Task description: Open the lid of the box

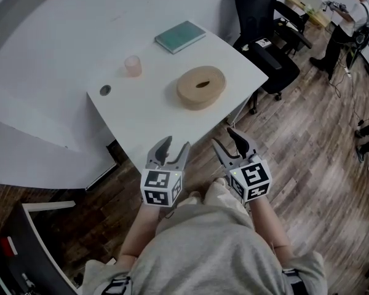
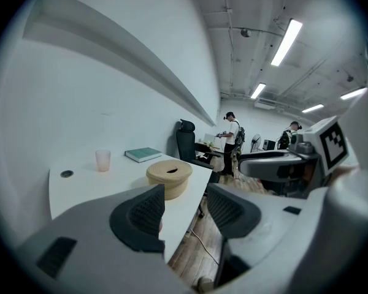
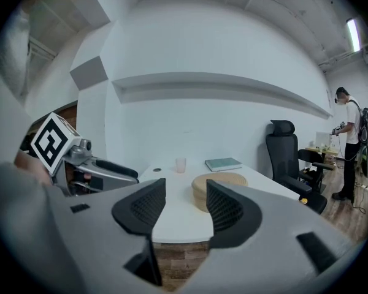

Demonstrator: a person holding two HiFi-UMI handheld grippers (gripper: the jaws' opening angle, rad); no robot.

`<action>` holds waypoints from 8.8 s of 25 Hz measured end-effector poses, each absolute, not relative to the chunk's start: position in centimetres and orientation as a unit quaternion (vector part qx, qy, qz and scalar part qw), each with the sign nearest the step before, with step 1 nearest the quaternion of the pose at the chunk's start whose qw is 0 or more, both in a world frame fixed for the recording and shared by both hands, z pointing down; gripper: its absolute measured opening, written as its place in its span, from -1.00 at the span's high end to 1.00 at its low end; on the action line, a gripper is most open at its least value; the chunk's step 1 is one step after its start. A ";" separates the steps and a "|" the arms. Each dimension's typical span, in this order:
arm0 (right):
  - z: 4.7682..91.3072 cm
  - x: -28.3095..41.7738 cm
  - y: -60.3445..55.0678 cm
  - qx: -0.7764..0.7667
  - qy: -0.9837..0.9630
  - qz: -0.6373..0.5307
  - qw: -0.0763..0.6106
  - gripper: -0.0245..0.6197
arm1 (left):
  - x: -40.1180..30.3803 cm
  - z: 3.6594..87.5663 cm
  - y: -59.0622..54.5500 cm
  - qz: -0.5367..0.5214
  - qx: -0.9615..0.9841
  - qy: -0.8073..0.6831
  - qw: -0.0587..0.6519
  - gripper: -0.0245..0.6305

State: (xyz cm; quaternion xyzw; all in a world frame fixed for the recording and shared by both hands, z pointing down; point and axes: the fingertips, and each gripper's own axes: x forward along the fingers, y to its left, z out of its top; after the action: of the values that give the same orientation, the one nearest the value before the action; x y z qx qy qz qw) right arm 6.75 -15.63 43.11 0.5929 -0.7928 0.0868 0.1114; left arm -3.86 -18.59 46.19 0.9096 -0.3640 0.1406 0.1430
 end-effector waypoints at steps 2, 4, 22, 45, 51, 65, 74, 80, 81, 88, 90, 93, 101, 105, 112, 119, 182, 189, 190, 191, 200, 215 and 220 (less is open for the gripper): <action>43.3 7.0 -16.5 0.591 -0.794 0.086 0.116 0.29 | -3.4 46.5 -19.3 0.142 0.909 -0.363 0.145 0.30; 43.6 7.3 -17.6 0.586 -0.797 0.085 0.120 0.29 | -2.9 47.0 -20.1 0.145 0.909 -0.362 0.147 0.30; 46.5 10.1 -29.6 0.501 -0.841 0.069 0.192 0.29 | 2.6 52.4 -29.6 0.186 0.899 -0.358 0.171 0.23; 56.0 10.2 -35.4 0.302 -0.874 0.018 0.380 0.33 | 5.5 61.4 -36.4 0.262 0.846 -0.404 0.229 0.05; 57.1 9.8 -35.9 0.255 -0.872 -0.022 0.417 0.39 | 5.8 62.8 -37.5 0.274 0.837 -0.414 0.231 0.05; 58.1 9.9 -35.7 0.174 -0.862 -0.096 0.465 0.56 | 6.5 63.5 -38.2 0.275 0.825 -0.432 0.240 0.05; 58.1 9.8 -35.5 0.160 -0.863 -0.102 0.468 0.62 | 6.3 63.7 -38.5 0.276 0.820 -0.444 0.232 0.05; 57.7 9.9 -35.5 0.148 -0.862 -0.106 0.473 0.65 | 6.4 63.6 -38.4 0.276 0.820 -0.445 0.232 0.05; 57.6 9.9 -35.5 0.148 -0.863 -0.105 0.472 0.65 | 6.4 63.5 -38.4 0.276 0.819 -0.446 0.231 0.05; 55.8 9.6 -36.4 0.165 -0.873 -0.094 0.449 0.68 | 5.9 63.6 -38.7 0.280 0.816 -0.453 0.225 0.05; 54.8 9.6 -36.9 0.178 -0.880 -0.083 0.433 0.69 | 5.8 63.5 -38.7 0.281 0.816 -0.453 0.224 0.05; 53.8 9.9 -37.5 0.193 -0.885 -0.072 0.417 0.70 | 6.0 63.5 -38.7 0.282 0.816 -0.453 0.223 0.05; 51.9 10.7 -38.4 0.231 -0.895 -0.049 0.378 0.70 | 6.0 63.5 -38.7 0.285 0.815 -0.454 0.222 0.05; 50.9 11.3 -39.0 0.253 -0.899 -0.030 0.356 0.71 | 6.0 63.4 -38.7 0.286 0.814 -0.453 0.223 0.05; 49.3 12.6 -40.2 0.307 -0.904 0.024 0.295 0.72 | 5.9 63.4 -38.7 0.289 0.813 -0.453 0.224 0.05; 48.4 15.0 -41.2 0.371 -0.890 0.073 0.253 0.72 | 5.8 63.2 -38.6 0.296 0.813 -0.451 0.218 0.05; 43.7 8.8 -13.9 0.550 -0.821 0.141 0.067 0.72 | -6.8 46.3 -16.0 0.100 0.868 -0.459 0.161 0.86; 43.4 8.2 -12.0 0.550 -0.821 0.139 0.058 0.72 | -7.3 45.3 -14.3 0.094 0.871 -0.458 0.153 0.86; 43.4 8.1 -11.8 0.551 -0.821 0.139 0.057 0.72 | -7.4 45.1 -14.2 0.093 0.871 -0.458 0.152 0.86; 43.4 8.1 -11.6 0.551 -0.821 0.139 0.056 0.72 | -7.5 45.0 -14.0 0.091 0.871 -0.458 0.150 0.86; 43.4 7.7 -11.0 0.555 -0.819 0.137 0.053 0.72 | -7.8 44.8 -13.7 0.090 0.873 -0.457 0.144 0.86; 43.2 7.3 -12.0 0.557 -0.818 0.132 0.053 0.72 | -7.5 45.0 -14.5 0.097 0.878 -0.447 0.143 0.86; 43.2 7.6 -12.1 0.557 -0.819 0.132 0.053 0.72 | -7.1 45.0 -14.6 0.098 0.879 -0.444 0.142 0.86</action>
State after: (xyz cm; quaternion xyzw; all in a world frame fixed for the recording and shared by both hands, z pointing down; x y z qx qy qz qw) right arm 7.61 -12.13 43.19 0.5567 -0.8185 0.1316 0.0531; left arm -7.13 -14.61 45.01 0.8791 -0.4444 0.0975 0.1421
